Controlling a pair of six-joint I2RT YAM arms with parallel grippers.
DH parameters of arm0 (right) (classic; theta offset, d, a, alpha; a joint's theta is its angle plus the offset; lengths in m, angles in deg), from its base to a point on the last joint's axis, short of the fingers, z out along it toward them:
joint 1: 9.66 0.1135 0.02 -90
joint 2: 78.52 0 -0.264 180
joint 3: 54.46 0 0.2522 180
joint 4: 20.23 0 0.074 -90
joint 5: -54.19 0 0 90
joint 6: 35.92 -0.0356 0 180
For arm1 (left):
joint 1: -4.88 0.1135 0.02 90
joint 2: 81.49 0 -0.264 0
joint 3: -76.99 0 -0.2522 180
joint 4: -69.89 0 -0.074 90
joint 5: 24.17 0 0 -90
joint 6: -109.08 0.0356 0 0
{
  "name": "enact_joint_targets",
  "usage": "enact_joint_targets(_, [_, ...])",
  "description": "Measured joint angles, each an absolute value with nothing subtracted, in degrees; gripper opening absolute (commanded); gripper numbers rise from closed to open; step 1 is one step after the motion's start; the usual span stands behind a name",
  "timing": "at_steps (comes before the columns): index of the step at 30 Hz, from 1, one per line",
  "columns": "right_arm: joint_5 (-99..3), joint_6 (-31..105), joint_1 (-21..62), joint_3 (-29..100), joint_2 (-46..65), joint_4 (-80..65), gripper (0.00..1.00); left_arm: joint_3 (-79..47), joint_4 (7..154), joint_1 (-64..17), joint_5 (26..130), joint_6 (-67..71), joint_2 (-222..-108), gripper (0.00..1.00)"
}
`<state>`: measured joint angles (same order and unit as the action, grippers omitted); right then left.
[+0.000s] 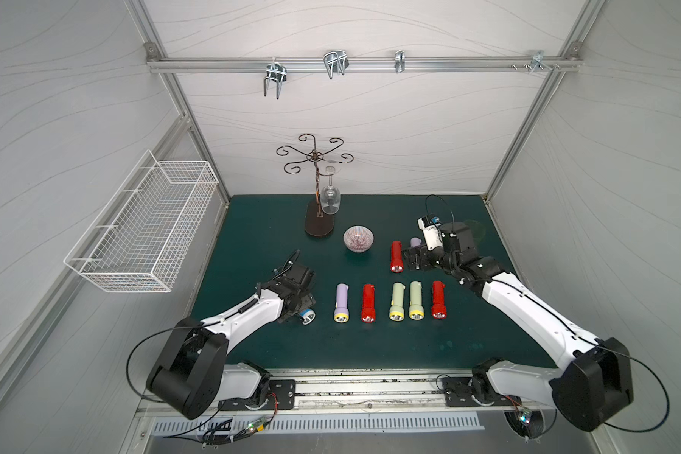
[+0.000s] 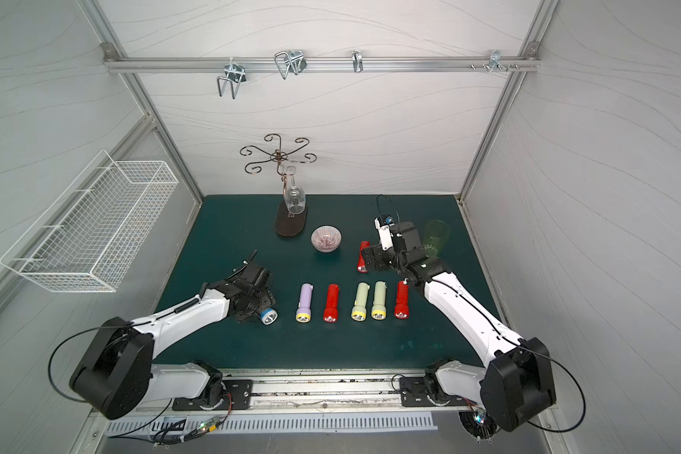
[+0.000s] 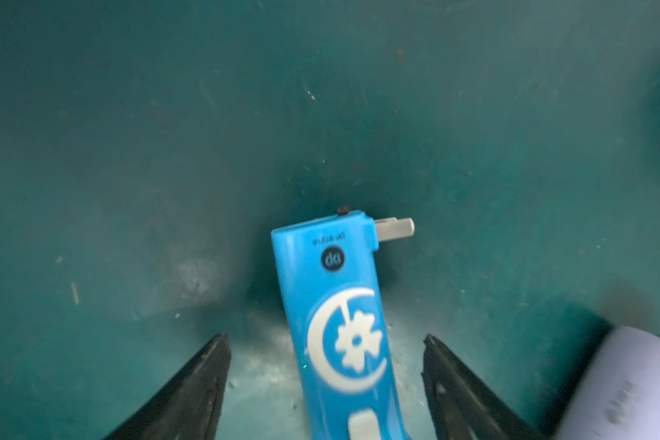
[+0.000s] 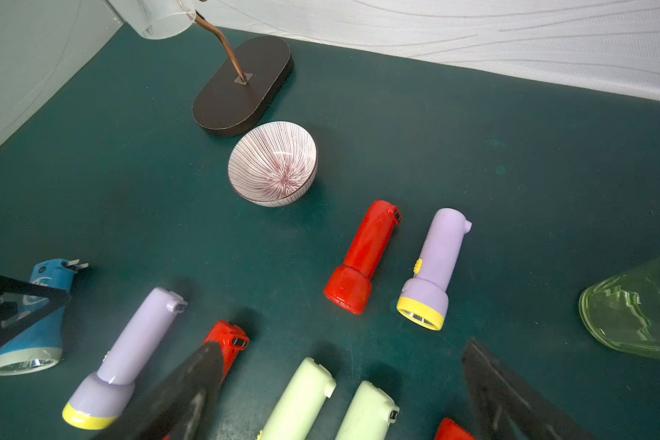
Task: Close the plug at the bottom of the flashlight
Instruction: Pick up the flashlight from the center of the board.
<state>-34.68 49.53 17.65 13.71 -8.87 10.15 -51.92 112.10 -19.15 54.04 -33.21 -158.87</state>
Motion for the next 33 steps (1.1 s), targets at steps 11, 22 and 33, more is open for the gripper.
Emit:
enact_joint_targets(11, [-34.5,49.5,17.6,14.3,-8.2,10.8,0.99,-50.9,110.9,-17.0,55.7,-33.1,-162.8,0.59])
enact_joint_targets(22, [-34.8,49.5,17.6,14.5,-8.0,11.2,0.99,-50.2,108.2,-15.8,55.4,-28.8,-164.1,0.12])
enact_joint_targets(33, [-35.8,49.5,17.6,14.8,-6.7,12.1,0.99,-46.3,108.9,-15.7,56.9,-20.1,-160.4,0.00])
